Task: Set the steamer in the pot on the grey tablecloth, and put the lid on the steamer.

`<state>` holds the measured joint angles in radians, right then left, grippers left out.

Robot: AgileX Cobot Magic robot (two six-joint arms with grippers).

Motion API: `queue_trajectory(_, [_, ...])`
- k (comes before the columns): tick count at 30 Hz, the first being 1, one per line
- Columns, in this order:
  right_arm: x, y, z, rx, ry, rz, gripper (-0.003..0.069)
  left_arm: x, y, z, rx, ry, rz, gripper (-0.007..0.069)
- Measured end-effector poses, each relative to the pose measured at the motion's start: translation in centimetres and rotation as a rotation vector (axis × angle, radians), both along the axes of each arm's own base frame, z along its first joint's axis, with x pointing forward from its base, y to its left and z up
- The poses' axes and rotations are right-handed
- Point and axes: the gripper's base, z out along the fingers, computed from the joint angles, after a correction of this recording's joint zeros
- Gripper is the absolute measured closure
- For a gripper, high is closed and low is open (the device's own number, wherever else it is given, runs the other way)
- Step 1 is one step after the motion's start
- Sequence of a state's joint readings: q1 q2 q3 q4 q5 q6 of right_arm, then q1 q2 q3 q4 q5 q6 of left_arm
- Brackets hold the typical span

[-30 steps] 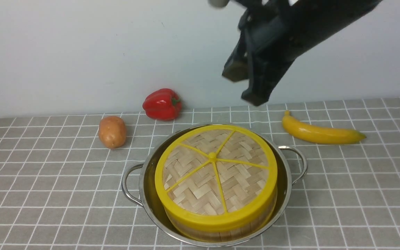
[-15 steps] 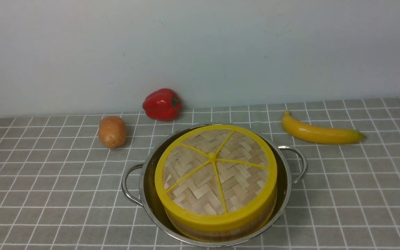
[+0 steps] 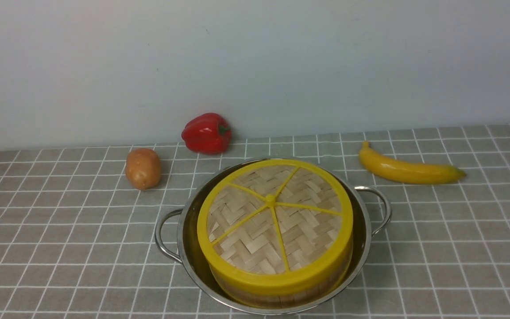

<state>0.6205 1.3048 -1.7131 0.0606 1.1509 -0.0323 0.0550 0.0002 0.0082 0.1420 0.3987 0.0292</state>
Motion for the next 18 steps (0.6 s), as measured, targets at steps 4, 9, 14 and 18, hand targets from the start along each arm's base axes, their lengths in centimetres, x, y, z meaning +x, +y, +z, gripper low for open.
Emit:
queue_trajectory(4, [-0.7,-1.8,-4.7,-0.075,0.051,-0.048,0.0604,0.0,0.0,0.0,0.000,0.000,0.000,0.0382])
queue_trajectory(9, [-3.3,-5.9,-11.5,-0.028,-0.010,-0.160,0.0575,0.0,0.0,0.0,0.000,0.000,0.000,0.0382])
queue_trajectory(14, [-6.8,-10.3,-17.8,0.153,-0.180,-0.360,0.0547,0.0,0.0,0.0,0.000,0.000,0.000,0.0382])
queue_trajectory(18, [-9.9,-12.9,-21.3,0.264,-0.304,-0.519,0.0527,0.0,0.0,0.0,0.000,0.000,0.000,0.0382])
